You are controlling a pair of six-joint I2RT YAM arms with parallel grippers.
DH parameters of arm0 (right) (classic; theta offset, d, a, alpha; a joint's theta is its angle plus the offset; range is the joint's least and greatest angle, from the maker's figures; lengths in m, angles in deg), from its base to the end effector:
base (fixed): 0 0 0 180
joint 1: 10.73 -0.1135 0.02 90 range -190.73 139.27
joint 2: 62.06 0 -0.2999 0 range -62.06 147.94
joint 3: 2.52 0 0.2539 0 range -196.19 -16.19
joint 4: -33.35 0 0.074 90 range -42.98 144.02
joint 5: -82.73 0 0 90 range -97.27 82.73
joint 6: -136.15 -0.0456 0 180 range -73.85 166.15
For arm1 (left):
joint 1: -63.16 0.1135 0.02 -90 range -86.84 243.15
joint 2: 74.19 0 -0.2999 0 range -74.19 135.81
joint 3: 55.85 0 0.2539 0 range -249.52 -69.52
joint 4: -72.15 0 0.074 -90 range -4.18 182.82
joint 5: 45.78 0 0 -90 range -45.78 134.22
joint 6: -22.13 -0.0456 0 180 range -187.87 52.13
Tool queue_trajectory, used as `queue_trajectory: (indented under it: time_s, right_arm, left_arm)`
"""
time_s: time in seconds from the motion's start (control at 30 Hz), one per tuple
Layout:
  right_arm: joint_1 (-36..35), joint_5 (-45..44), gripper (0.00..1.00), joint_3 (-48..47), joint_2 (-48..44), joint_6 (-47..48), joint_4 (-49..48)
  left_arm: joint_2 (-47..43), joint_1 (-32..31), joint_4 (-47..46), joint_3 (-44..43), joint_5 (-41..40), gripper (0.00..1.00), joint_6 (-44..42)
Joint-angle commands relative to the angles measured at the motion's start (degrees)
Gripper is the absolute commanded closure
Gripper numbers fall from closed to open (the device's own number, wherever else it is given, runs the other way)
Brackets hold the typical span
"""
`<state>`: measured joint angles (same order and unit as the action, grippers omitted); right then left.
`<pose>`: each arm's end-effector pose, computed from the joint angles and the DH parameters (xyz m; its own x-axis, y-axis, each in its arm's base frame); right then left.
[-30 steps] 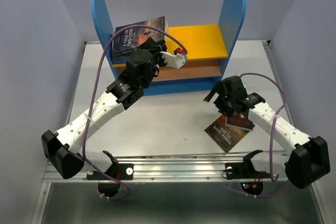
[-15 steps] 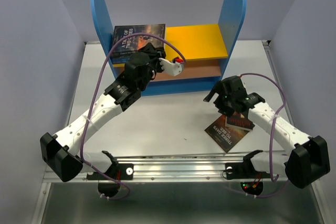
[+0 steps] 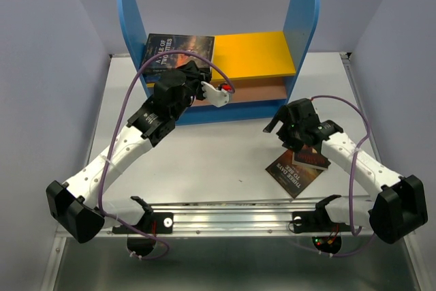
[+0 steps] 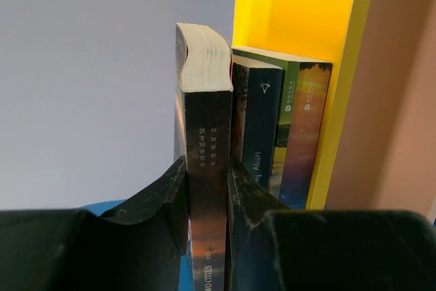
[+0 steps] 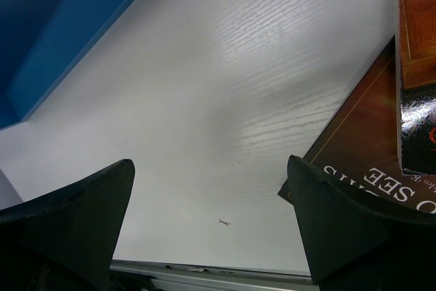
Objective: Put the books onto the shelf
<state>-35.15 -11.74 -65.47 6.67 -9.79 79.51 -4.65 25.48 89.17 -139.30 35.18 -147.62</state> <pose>0.2177 0.0949 0.2733 -0.7067 0.5862 -0.3961 0.3876 0.7892 0.4764 0.2264 -0.1658 0.4491 0.4642 0.8694 -0.1693 0.1276 0.1235 0.9841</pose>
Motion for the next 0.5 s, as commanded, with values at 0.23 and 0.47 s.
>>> queue_trajectory:
  time_s: [0.23,0.47]
  right_arm:
    - [0.3,0.3,0.00,-2.1,0.7,-0.4,-2.3]
    - [0.3,0.0,0.00,-2.0,1.1,-0.3,-2.5]
  left_arm:
    - [-0.8,1.5,-5.3,0.6,2.1,1.00,-2.5]
    - [0.7,0.1,3.7,-3.7,-2.8,0.64,0.6]
